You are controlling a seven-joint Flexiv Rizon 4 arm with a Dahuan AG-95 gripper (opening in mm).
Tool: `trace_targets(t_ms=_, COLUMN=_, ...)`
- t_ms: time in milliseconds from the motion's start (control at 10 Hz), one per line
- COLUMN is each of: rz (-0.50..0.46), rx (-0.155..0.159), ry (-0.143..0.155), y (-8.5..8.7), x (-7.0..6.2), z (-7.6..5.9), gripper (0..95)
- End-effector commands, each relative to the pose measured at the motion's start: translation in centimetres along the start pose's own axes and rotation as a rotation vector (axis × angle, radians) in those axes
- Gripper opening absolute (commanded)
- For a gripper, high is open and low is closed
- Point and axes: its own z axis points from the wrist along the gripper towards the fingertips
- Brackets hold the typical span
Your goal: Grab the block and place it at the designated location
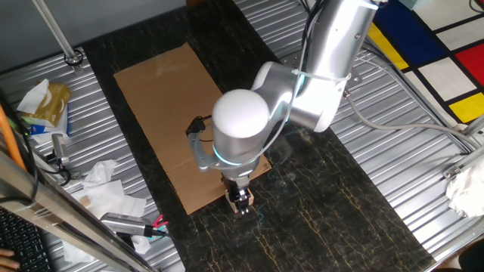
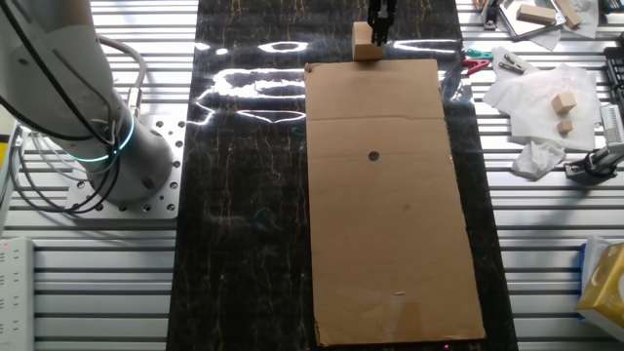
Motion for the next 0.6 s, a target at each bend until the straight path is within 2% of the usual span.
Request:
trace_targets(t_ms=100, rz=0.000, rx=0.000, ry=0.000, y=-0.05, x=0.10, z=0.00, gripper=76.0)
trace_targets(t_ms=600, rz=0.007, rx=0.000, ry=0.026, y=-0.03, x=0.13, z=0.15, gripper=76.0)
